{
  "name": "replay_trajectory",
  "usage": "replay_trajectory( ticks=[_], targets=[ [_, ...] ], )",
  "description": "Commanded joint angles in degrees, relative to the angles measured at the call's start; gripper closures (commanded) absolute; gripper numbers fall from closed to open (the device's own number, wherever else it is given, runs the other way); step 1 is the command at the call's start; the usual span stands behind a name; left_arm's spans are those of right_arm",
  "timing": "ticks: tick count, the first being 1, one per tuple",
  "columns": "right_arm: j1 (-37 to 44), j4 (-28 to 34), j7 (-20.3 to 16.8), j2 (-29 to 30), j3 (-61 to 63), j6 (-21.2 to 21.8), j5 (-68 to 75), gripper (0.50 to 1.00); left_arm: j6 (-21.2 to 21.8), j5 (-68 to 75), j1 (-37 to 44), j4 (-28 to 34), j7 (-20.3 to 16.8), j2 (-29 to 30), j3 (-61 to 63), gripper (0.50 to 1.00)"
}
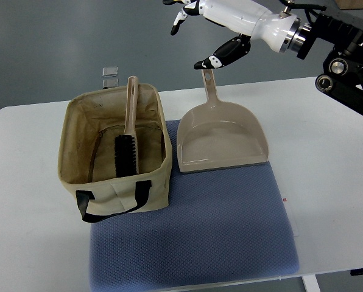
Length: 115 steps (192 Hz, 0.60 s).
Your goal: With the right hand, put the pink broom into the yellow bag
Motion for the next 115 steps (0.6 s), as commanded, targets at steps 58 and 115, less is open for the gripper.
replay_trajectory(
  ticks=[58, 115],
  targets=[
    [-15.5, 0.0, -8.4, -8.0, 17.6, 5.2, 39.5, 0.576, 0.0, 0.0, 0.0, 0.0, 0.0, 0.0, 0.0, 0.500],
    [-32.9, -0.4, -15.7, 2.2, 39.8, 6.1, 47.2, 0.576, 0.0, 0.0, 0.0, 0.0, 0.0, 0.0, 0.0, 0.500]
  ],
)
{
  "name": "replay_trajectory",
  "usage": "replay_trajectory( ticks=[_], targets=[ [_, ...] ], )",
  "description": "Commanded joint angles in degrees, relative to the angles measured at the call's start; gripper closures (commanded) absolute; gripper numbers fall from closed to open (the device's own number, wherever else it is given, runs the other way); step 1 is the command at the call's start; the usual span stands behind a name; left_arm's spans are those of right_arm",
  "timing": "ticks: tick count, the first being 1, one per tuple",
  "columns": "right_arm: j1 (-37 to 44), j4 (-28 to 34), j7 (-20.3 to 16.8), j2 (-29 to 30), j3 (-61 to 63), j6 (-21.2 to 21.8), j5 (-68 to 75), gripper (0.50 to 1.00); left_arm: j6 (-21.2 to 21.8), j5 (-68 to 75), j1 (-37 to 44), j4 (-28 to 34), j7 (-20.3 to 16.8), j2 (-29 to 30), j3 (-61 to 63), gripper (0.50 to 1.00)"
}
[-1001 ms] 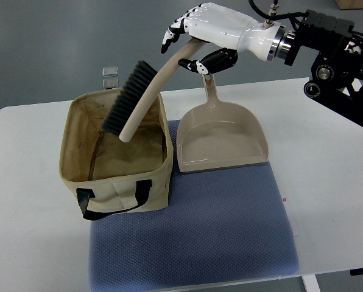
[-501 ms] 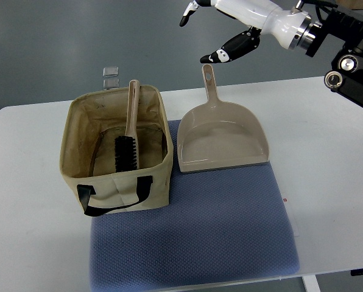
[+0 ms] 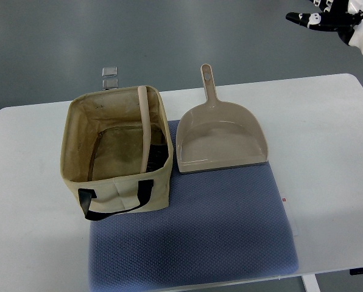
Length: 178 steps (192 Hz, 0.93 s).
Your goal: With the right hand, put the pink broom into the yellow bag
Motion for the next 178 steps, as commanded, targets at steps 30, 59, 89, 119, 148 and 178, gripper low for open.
replay_trajectory(
  ticks=[30, 59, 89, 119, 148, 178],
  targets=[
    [-12.5, -0.3, -6.8, 15.5, 19.3, 3.2, -1.4, 0.576, 0.0, 0.0, 0.0, 0.0, 0.0, 0.0, 0.0, 0.500],
    [-17.1, -0.3, -8.3, 22.9, 26.7, 9.1, -8.4, 0.576, 0.0, 0.0, 0.0, 0.0, 0.0, 0.0, 0.0, 0.500],
    [-21.0, -0.3, -8.2, 27.4, 29.4, 11.5, -11.7, 0.574, 0.0, 0.0, 0.0, 0.0, 0.0, 0.0, 0.0, 0.500],
    [-23.0, -0.3, -7.2, 29.4, 29.3, 11.0, -11.6, 0.572, 0.0, 0.0, 0.0, 0.0, 0.0, 0.0, 0.0, 0.500],
    [-23.7, -0.3, -5.1, 30.6, 28.6, 11.1, -11.3, 0.572, 0.0, 0.0, 0.0, 0.0, 0.0, 0.0, 0.0, 0.500],
    [-24.9, -0.3, -5.1, 31.2, 27.7, 11.5, -10.8, 0.572, 0.0, 0.0, 0.0, 0.0, 0.0, 0.0, 0.0, 0.500]
  ],
)
